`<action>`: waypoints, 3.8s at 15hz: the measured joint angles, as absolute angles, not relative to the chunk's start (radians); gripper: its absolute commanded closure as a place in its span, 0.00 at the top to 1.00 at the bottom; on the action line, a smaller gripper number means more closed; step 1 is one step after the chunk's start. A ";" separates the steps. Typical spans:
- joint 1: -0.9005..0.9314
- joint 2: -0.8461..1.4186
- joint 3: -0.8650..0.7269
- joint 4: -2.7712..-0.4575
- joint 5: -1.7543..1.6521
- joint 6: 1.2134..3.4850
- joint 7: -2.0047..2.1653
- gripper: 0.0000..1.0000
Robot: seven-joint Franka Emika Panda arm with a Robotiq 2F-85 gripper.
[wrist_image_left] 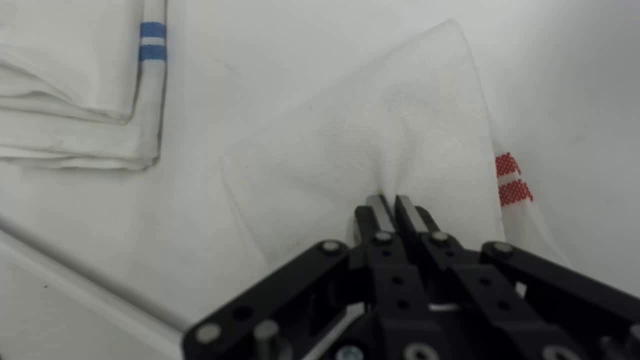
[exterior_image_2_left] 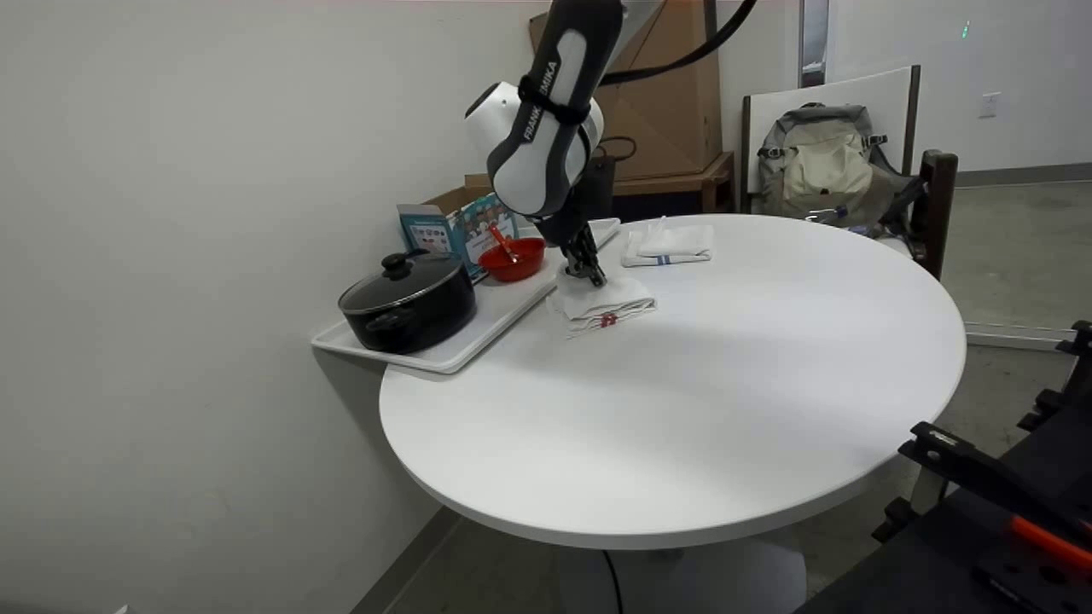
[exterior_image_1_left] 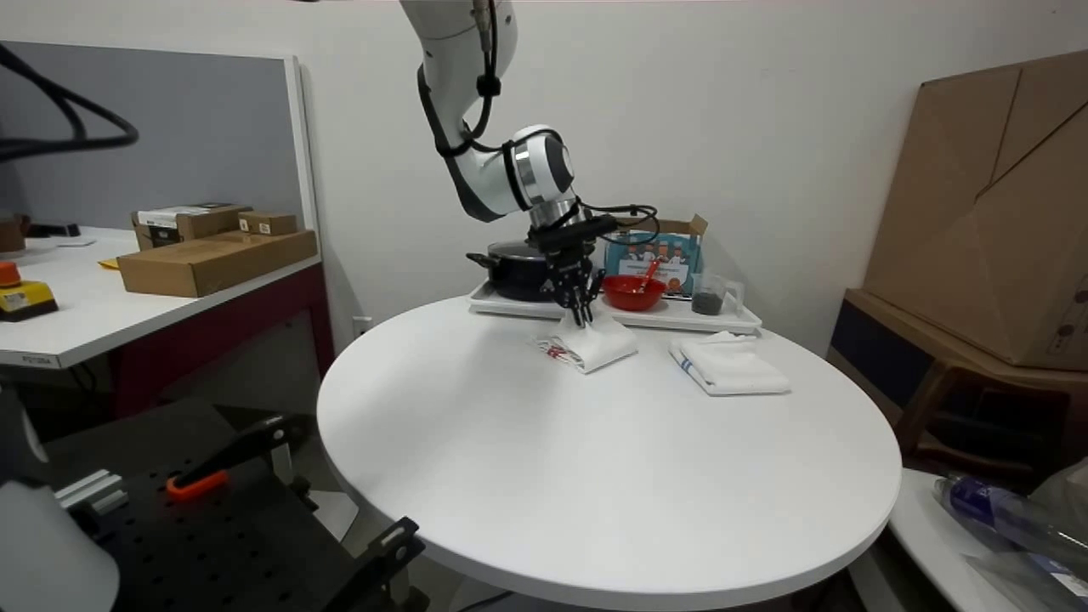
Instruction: Wipe the table using the towel located on the left
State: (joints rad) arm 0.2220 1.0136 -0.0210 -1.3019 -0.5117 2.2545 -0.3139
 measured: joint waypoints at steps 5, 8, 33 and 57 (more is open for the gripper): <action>0.227 1.072 -0.021 -1.295 -0.518 2.252 -0.325 0.07; 0.238 1.070 -0.017 -1.298 -0.521 2.253 -0.358 0.07; 0.004 0.680 -0.018 -2.056 -0.536 2.541 -0.476 0.07; 0.198 0.740 0.018 -1.870 -0.606 2.562 -0.433 0.07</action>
